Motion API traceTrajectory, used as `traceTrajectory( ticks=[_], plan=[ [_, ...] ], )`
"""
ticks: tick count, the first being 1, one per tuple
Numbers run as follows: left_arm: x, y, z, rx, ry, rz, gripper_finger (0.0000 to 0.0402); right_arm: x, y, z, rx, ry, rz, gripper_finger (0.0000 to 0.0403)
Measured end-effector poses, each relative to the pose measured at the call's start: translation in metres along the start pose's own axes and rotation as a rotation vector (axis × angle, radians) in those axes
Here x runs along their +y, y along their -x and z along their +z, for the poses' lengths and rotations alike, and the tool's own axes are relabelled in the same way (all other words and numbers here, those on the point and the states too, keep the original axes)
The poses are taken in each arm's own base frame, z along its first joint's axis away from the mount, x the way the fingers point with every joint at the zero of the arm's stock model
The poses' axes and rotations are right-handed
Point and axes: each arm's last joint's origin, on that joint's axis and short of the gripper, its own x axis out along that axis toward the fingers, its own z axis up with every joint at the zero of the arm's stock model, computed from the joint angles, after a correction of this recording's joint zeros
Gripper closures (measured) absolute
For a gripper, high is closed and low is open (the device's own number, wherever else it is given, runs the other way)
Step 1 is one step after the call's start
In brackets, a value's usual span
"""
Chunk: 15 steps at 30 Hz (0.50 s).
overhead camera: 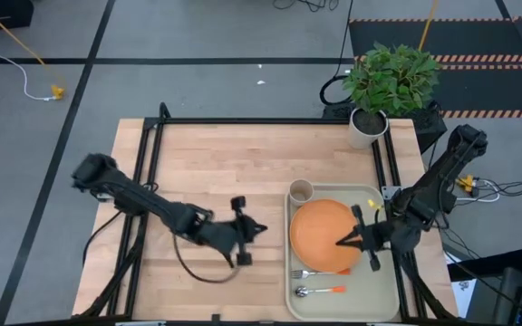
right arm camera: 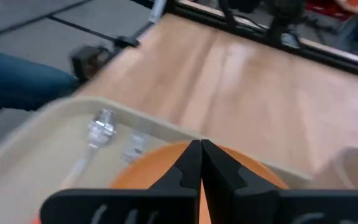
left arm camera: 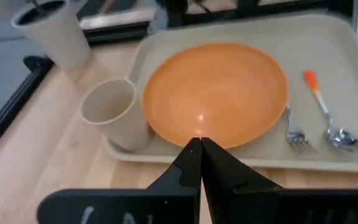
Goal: Pick and place plate/cup/fork/spoon on tray
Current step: Return to Home Position
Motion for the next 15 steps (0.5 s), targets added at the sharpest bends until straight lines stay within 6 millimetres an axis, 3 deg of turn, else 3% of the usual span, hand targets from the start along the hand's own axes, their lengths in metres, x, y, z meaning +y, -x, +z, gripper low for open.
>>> traceTrajectory(
  ticks=[6, 15],
  plan=[
    [0.045, 0.027, -0.037, -0.097, 0.017, 0.042, 0.0396, -0.026, 0.003, -0.014, -0.018, 0.056, -0.057, 0.0403],
    [0.1, 0.04, -0.079, -0.253, 0.025, 0.017, 0.0392, -0.065, 0.001, -0.025, -0.089, 0.084, -0.071, 0.0403]
  ],
)
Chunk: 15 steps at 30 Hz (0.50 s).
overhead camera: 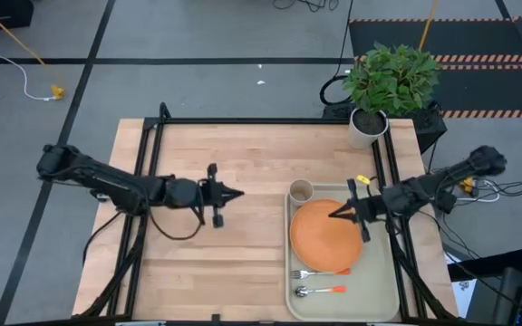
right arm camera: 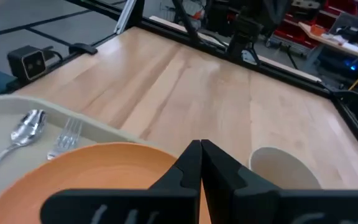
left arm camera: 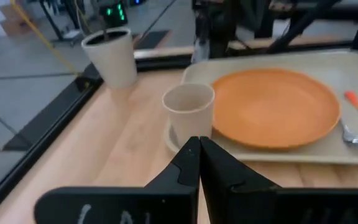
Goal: Pick and place plate/cup/fork/spoon on tray
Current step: Return to Home Position
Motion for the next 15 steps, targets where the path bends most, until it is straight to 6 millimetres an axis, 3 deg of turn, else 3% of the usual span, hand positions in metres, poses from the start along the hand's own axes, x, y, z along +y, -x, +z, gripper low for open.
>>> traceTrajectory(
  ticks=[9, 15],
  plan=[
    [0.037, 0.012, -0.026, -0.026, 0.024, 0.02, 0.0387, -0.026, -0.011, -0.025, -0.022, -0.021, -0.055, 0.0403],
    [0.049, 0.011, -0.027, -0.046, 0.022, 0.015, 0.0396, -0.031, -0.011, -0.041, 0.009, -0.043, -0.111, 0.0403]
  ],
)
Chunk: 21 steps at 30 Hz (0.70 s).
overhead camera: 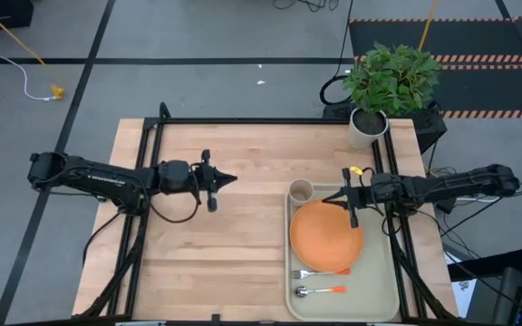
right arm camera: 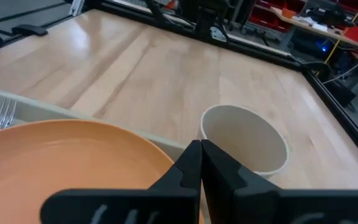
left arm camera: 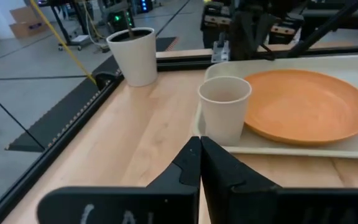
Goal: Pick and place plate/cup/fork/spoon on tray
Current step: Return to Home Position
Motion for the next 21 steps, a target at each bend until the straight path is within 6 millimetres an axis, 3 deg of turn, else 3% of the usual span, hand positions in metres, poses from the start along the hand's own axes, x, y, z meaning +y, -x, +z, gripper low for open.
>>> traceTrajectory(
  ticks=[21],
  plan=[
    [0.008, -0.001, 0.0, -0.019, 0.031, -0.065, 0.0395, 0.009, 0.013, -0.002, 0.013, -0.087, 0.047, 0.0403]
  ],
)
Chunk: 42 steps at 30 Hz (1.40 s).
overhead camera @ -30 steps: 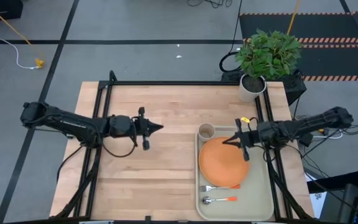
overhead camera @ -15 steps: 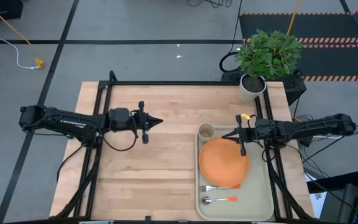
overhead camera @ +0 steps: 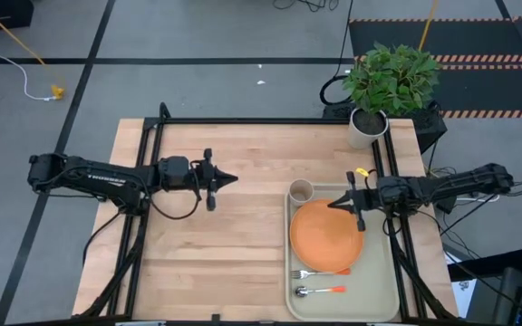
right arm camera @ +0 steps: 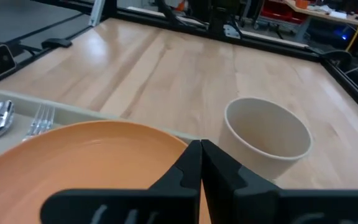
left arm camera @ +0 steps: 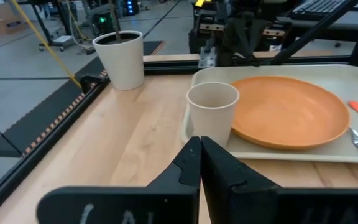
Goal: Pick and place plate/cup/fork/spoon on tray
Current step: Return to Home Position
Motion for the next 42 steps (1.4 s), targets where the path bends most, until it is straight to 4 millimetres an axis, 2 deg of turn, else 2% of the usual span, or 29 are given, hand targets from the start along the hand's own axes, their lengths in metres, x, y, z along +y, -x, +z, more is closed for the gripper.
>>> traceTrajectory(
  ticks=[5, 10, 27, 31, 35, 42],
  plan=[
    [-0.001, 0.0, 0.0, -0.003, 0.011, -0.037, 0.0391, 0.001, 0.0, -0.001, -0.014, 0.003, 0.007, 0.0403],
    [-0.001, 0.0, 0.0, -0.002, 0.017, -0.04, 0.0384, 0.003, -0.004, -0.013, -0.054, 0.022, 0.0, 0.0403],
    [-0.006, 0.0, 0.0, -0.004, 0.022, -0.059, 0.0383, 0.003, 0.012, -0.008, -0.16, 0.04, 0.011, 0.0403],
    [-0.006, 0.0, 0.001, -0.008, 0.023, -0.058, 0.0383, 0.004, 0.01, -0.016, -0.182, 0.04, 0.007, 0.0403],
    [-0.006, 0.0, 0.001, -0.015, 0.024, -0.057, 0.0382, 0.003, 0.011, -0.014, -0.223, 0.037, -0.002, 0.0403],
    [-0.006, 0.0, 0.002, -0.019, 0.026, -0.057, 0.0382, 0.004, 0.014, -0.017, -0.19, 0.036, 0.005, 0.0403]
  ],
)
